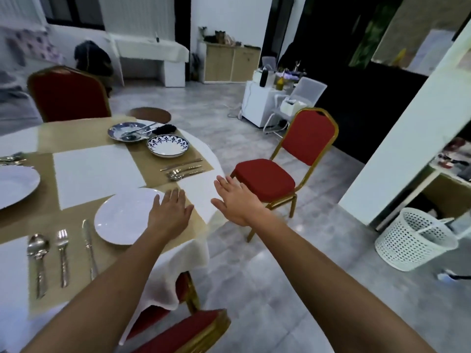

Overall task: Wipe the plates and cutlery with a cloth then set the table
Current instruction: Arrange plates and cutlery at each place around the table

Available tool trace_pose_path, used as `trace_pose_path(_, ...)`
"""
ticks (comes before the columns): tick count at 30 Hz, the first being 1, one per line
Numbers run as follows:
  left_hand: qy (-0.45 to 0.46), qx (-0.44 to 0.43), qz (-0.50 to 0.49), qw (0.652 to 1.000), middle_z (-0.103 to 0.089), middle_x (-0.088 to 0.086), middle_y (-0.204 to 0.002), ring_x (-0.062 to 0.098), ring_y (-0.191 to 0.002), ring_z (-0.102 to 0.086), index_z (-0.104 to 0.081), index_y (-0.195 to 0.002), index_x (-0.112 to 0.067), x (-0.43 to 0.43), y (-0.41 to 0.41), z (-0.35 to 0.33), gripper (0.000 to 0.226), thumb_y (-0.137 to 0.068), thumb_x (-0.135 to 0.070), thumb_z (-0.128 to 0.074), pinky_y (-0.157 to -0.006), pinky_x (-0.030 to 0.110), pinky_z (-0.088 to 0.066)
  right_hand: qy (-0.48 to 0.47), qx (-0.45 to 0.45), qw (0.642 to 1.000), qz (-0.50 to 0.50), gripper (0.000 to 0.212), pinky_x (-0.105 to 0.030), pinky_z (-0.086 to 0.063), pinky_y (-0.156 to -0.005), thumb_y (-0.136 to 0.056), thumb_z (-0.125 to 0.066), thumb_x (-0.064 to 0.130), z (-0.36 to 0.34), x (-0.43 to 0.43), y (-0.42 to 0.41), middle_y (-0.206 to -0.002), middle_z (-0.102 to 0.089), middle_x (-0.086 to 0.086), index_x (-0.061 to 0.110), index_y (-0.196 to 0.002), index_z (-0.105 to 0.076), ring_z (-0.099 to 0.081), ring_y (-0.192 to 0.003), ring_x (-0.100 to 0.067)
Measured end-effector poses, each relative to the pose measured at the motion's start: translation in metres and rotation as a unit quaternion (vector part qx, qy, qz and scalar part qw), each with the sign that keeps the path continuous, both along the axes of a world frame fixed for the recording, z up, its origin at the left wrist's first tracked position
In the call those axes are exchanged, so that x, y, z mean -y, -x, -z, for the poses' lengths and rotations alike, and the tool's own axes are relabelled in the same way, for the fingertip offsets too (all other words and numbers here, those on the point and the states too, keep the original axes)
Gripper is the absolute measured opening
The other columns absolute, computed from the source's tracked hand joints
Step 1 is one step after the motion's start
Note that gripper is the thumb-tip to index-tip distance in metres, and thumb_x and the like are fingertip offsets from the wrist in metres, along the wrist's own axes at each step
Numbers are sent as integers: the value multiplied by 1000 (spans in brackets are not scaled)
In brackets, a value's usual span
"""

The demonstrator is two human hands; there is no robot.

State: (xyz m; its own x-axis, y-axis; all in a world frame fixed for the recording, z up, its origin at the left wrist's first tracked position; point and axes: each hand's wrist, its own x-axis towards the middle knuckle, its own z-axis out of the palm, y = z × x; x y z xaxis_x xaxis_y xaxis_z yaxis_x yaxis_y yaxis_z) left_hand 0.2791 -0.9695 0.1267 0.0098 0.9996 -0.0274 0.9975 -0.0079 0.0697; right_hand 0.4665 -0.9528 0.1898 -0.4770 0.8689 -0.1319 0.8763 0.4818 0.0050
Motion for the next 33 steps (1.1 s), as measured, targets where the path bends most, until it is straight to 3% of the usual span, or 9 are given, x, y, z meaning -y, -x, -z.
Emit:
trace_pose_path(15, -34, -18, -198, 979, -24, 8, -155, 24, -143, -18, -21, -149, -10, -149, -72, 4, 57, -101, -42, -21, -115, 41, -17, 11, -13, 987, -160, 60, -42, -8, -120, -105, -20, 42, 17, -252, -88, -163, 4, -1, 12, -154, -5, 5, -149, -18)
trace_pose_path(26, -12, -14, -343, 939, -21, 7, -157, 22, -144, -19, -20, -149, -10, -272, -52, 16, 57, -102, -42, -18, -114, 42, -16, 29, -16, 955, -295, 59, -41, -9, -120, -105, -20, 40, 34, -428, -22, -163, 3, -1, 12, -155, -5, 3, -149, -17)
trace_pose_path(30, -34, 7, -390, 920, -29, 10, -154, 25, -141, -26, -24, -148, -8, -334, -27, 18, 70, -95, -49, -4, -112, 43, -22, 35, -3, 944, -329, 59, -41, -9, -120, -105, -20, 40, 35, -493, 15, -163, 0, -2, 12, -155, -6, 2, -149, -17)
trace_pose_path(33, -14, 9, -402, 916, -24, 7, -156, 23, -142, -22, -18, -150, -11, -378, -17, 16, 58, -102, -42, -20, -113, 40, -18, 47, 2, 938, -344, 59, -41, -9, -120, -105, -21, 40, 38, -535, 36, -163, 0, -1, 12, -155, -5, 2, -149, -17)
